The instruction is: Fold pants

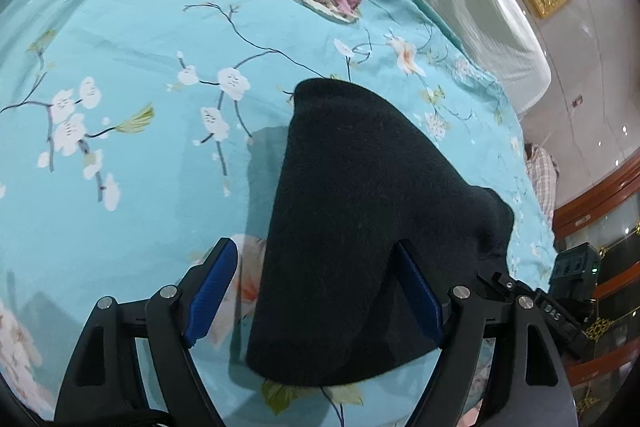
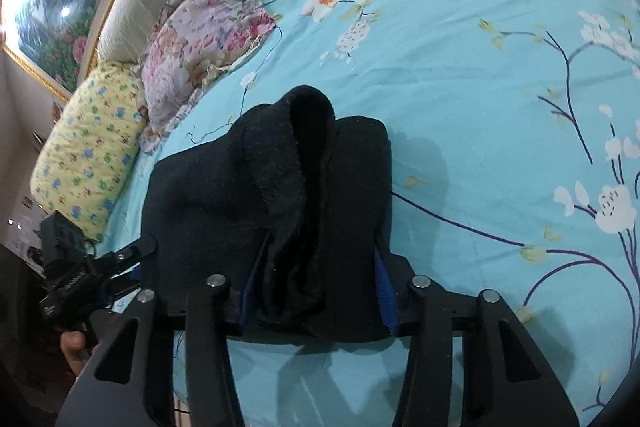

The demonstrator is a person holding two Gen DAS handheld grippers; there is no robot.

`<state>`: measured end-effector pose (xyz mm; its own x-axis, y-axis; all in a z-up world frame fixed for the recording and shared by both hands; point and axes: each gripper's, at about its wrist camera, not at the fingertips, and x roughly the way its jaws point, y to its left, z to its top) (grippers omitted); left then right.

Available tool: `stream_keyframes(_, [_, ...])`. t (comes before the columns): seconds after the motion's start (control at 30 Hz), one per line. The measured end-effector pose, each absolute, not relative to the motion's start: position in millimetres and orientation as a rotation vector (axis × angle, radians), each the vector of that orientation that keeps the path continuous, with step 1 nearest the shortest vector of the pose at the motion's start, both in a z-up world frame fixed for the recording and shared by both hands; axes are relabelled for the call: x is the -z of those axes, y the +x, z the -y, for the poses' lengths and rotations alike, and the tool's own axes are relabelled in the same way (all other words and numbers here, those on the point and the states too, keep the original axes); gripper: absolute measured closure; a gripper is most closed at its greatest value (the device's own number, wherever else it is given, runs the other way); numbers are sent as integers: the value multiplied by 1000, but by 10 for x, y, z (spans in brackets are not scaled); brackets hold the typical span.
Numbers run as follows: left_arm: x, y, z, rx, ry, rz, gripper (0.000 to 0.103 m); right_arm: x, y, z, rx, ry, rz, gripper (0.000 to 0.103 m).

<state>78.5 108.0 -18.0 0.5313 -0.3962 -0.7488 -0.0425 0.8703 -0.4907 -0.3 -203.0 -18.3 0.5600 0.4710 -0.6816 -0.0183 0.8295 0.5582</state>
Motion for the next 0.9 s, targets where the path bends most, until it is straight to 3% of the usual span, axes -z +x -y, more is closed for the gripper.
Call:
stream_keyframes(0.07, [212,852,-1031,230,-478,-1000,23,188,-14,2038,-312,540,-935,55])
stream_keyframes(0.1, [226,885,-1007,240,-476,-1002,27,182,-16,2025,-312,534,-933,55])
stream_keyframes(0.13, [240,921,-978,260,-480,-1006,38,176,-15,2016,-312,529,-931,55])
stream_keyframes(0.37, [176,949,-902,270,-442,-985,63,158,-26,2020,-334,536,-921,58])
stream_keyframes(0.9, [-399,635,-1127,250,-453,-850,69,-198,-27,1820,-391,517,-872,62])
